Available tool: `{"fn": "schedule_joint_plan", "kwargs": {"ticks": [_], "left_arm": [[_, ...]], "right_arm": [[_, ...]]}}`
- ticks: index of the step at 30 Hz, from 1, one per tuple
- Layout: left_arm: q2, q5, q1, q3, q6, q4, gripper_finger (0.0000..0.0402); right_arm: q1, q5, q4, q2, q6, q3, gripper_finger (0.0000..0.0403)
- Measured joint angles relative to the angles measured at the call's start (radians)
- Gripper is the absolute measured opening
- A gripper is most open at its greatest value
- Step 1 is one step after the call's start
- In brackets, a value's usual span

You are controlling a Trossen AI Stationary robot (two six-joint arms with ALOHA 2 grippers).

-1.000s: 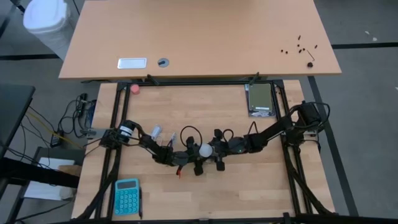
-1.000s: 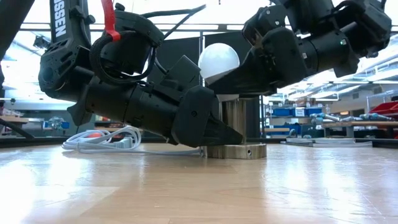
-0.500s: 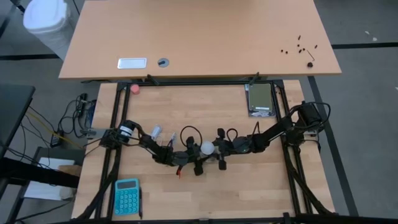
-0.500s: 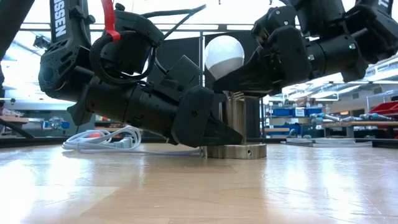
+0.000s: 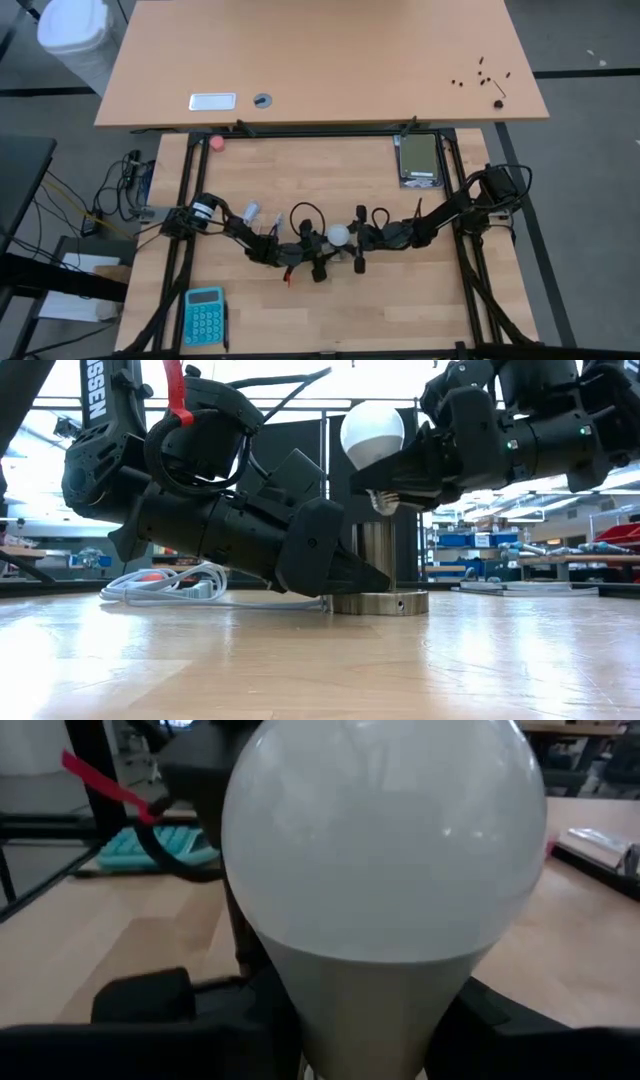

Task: Screw lightbulb
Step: Insert the lightbulb into the lamp holder

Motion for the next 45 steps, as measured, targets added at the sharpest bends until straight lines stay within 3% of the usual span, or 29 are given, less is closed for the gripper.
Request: {"fn": "schedule_joint_plan", "kwargs": {"ticks": [6, 11, 22, 37, 45], "left_arm": [[0.000, 0.000, 0.000, 0.000, 0.000, 0.000, 0.0204], [0.000, 0.000, 0.000, 0.000, -0.003, 0.000, 0.0204], [0.000, 0.000, 0.000, 0.000, -0.004, 0.000, 0.0204], [0.000, 0.000, 0.000, 0.000, -0.006, 0.000, 0.0204], [0.000, 0.000, 0.000, 0.000, -0.007, 0.000, 0.0204]], "right_arm": [[0.014, 0.027, 0.147, 0.107, -0.006, -0.001, 0.0160], [0.050, 0.142, 0.277, 0.181, -0.059, 0.000, 0.0160], [0.048, 0.159, 0.298, 0.229, -0.076, 0.004, 0.0162], [0.044, 0.167, 0.310, 0.229, -0.138, 0.000, 0.0206], [0.043, 0.168, 0.339, 0.228, -0.158, 0.000, 0.0208]]}}
